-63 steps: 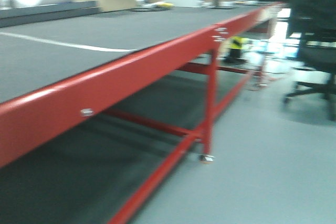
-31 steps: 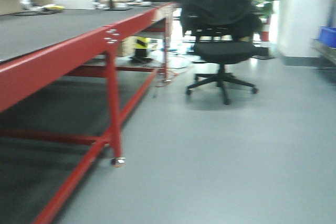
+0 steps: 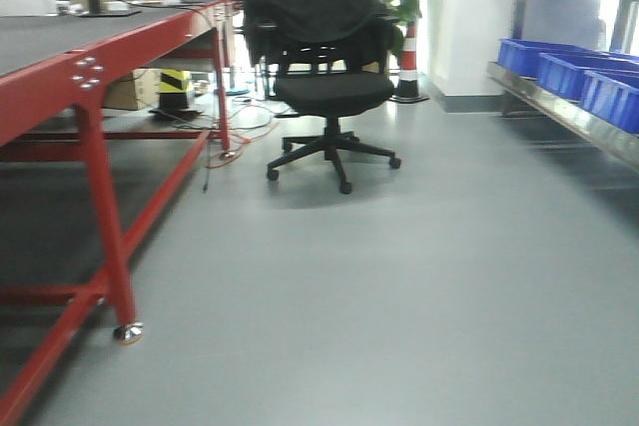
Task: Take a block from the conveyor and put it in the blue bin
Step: 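Drive the base away from the belt carrying both blocks, then drive the base up to the shelf of blue bins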
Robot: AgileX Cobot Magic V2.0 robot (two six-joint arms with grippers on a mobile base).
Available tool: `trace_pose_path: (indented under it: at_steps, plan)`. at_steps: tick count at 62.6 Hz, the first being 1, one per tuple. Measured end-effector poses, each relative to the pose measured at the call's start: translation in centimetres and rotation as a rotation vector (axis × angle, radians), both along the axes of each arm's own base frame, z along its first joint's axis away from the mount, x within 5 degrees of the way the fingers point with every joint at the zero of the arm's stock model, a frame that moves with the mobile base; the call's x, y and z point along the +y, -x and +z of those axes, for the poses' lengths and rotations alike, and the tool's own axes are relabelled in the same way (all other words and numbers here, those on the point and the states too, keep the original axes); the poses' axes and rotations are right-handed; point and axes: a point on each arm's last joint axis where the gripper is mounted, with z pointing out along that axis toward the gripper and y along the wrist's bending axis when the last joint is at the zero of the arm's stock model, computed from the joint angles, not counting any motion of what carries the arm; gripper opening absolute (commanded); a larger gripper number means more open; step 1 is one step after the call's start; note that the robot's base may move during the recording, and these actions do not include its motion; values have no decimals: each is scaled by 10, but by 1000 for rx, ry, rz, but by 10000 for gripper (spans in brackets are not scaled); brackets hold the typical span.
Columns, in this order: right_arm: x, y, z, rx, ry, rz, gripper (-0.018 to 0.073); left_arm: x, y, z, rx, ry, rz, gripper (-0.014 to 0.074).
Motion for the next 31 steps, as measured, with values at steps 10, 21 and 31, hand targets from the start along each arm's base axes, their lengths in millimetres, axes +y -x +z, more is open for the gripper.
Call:
trace_pose_path:
  at_steps: [10, 21, 31]
  plan:
    - [0, 0, 0, 0, 0, 0, -162, 0, 0, 0, 0, 0, 0, -111]
    - [0, 0, 0, 0, 0, 0, -162, 0, 0, 0, 0, 0, 0, -111]
    - [0, 0, 0, 0, 0, 0, -162, 0, 0, 0, 0, 0, 0, -111]
